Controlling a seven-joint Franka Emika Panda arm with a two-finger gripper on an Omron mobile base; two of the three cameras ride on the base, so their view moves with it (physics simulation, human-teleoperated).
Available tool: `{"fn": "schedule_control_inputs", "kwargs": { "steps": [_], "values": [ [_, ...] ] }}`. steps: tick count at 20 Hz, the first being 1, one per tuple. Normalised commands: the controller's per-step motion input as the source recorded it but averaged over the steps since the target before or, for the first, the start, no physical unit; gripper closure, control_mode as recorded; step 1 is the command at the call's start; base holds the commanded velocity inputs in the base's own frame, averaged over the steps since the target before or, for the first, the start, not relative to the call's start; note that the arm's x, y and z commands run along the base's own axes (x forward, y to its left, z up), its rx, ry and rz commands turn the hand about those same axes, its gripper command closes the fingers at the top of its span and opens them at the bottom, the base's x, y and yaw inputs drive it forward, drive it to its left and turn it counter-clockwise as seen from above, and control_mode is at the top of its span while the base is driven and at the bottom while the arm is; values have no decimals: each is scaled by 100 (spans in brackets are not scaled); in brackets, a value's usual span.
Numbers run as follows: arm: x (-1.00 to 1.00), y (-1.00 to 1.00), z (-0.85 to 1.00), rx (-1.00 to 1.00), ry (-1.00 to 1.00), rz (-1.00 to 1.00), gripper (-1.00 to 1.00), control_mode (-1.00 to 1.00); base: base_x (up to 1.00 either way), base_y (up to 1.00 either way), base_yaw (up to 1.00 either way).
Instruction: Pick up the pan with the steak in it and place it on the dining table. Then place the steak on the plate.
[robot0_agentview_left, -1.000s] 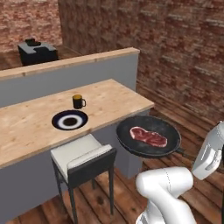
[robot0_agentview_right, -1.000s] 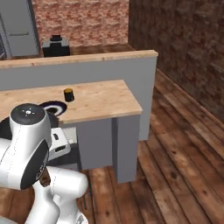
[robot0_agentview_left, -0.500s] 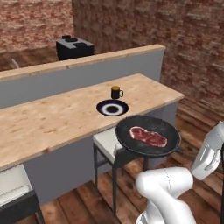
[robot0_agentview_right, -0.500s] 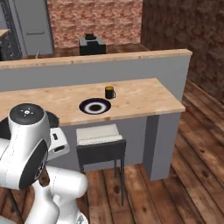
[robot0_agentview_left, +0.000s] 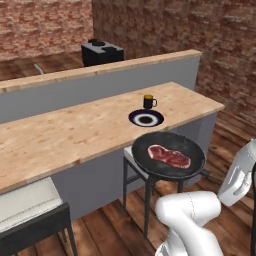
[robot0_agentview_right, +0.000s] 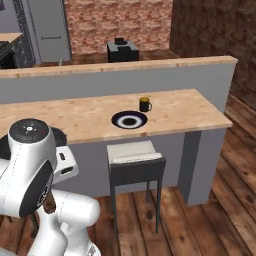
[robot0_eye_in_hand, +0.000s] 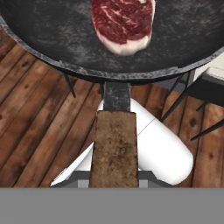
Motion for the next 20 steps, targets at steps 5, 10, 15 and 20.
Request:
{"fn": "schedule_control_inputs", "kwargs": {
  "steps": [5, 10, 15, 20],
  "values": [
    [0, 0, 0, 0, 0, 0, 100, 100, 0, -5, 17],
    [0, 0, 0, 0, 0, 0, 100, 100, 0, -23, 28],
    [0, 0, 0, 0, 0, 0, 100, 100, -1, -2, 7],
    [0, 0, 0, 0, 0, 0, 100, 100, 16, -1, 0]
  ]
}}
